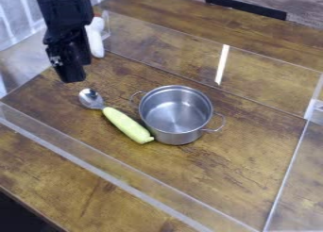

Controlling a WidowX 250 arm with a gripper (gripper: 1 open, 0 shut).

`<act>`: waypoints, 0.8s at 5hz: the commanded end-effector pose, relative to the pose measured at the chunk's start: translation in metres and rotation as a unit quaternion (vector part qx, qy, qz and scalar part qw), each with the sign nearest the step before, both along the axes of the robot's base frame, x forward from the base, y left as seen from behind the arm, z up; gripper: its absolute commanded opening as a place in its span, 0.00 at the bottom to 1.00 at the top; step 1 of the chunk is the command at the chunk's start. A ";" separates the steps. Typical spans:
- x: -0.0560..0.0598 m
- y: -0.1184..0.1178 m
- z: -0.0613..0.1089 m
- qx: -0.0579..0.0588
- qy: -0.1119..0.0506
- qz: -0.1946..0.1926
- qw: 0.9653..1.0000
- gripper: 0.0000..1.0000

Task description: Move the green spoon to the left

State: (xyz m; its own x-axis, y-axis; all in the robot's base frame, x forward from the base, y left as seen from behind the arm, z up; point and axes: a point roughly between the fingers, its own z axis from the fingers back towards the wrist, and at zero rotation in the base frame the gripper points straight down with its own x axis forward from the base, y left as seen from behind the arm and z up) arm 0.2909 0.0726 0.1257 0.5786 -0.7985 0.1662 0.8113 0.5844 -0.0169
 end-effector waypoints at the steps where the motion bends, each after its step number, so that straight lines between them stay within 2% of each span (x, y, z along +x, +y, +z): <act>1: 0.011 -0.015 0.034 0.008 -0.048 0.038 0.998 1.00; 2: 0.026 -0.030 0.031 0.009 -0.061 0.117 0.991 1.00; 3: 0.038 -0.040 0.028 0.009 -0.072 0.179 0.981 0.00; 4: 0.030 -0.041 0.027 0.006 -0.063 0.183 0.981 1.00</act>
